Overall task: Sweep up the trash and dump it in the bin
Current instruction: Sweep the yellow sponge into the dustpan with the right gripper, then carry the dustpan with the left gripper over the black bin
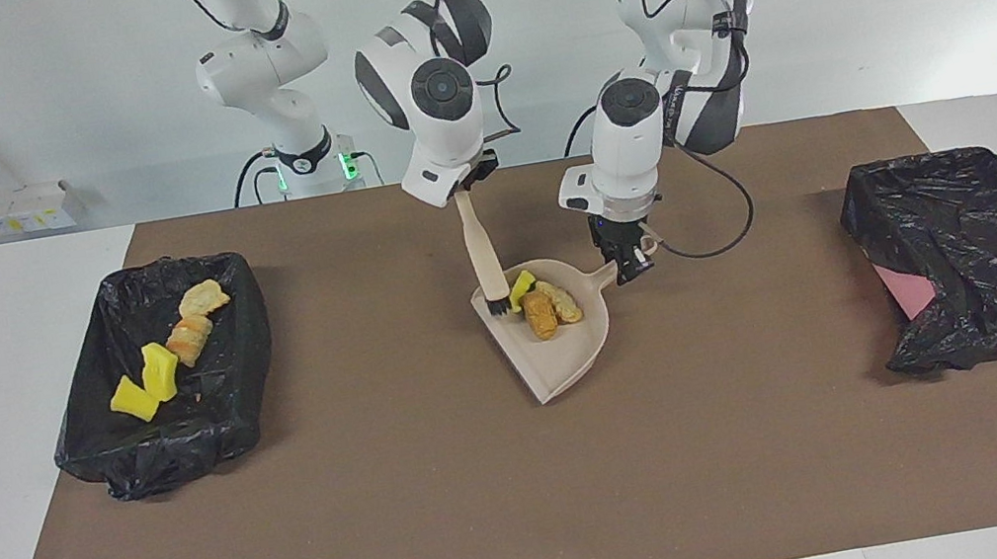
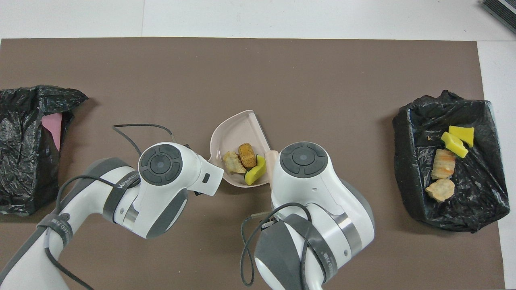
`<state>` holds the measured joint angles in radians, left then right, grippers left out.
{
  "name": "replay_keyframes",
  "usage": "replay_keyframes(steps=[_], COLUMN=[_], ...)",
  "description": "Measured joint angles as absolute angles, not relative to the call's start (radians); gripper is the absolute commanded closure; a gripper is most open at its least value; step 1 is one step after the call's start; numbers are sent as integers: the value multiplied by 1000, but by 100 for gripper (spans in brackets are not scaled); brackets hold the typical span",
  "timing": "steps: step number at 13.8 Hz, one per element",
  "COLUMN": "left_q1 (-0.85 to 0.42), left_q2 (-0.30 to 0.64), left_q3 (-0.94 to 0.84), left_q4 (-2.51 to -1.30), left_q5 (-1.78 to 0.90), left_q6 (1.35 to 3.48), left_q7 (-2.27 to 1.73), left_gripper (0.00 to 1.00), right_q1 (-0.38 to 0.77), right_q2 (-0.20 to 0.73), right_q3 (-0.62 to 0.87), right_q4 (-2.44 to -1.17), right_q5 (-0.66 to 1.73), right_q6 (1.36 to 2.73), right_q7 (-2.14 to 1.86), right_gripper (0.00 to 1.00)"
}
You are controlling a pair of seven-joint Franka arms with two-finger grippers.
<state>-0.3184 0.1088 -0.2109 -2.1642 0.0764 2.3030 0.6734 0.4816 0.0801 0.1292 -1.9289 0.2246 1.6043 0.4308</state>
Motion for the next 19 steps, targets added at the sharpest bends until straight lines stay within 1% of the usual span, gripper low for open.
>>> replay_keyframes(steps=[4,8,11,14,16,19], left_q1=[-292,-228,-161,-61,16,134], left_q2=[108,87,46,3,-18,-36], left_q3=[-210,-209,-207,-201,-196,-190], left_q4=[-2164,-2152,-2120,-2075,-2055,-2044], left_q5=[69,20,-31,-109,-164,-233], left_q6=[2303,2290,2206,2107,2056,2006], left_q7=[710,813,916,1074,1194,1361], left_gripper=[100,100,100,100,100,100], right_q1=[472,471,488,527,594,684], right_q2=[70,37,-20,-62,-62,-43], right_q3=[120,123,128,133,136,138], right_q4=[-1910,-1940,-2058,-2140,-2191,-2250], right_q5=[225,225,250,282,291,293], right_q6=[1541,1547,1647,1696,1788,1876], right_q7=[453,453,453,490,557,632], right_gripper=[100,100,100,100,100,100])
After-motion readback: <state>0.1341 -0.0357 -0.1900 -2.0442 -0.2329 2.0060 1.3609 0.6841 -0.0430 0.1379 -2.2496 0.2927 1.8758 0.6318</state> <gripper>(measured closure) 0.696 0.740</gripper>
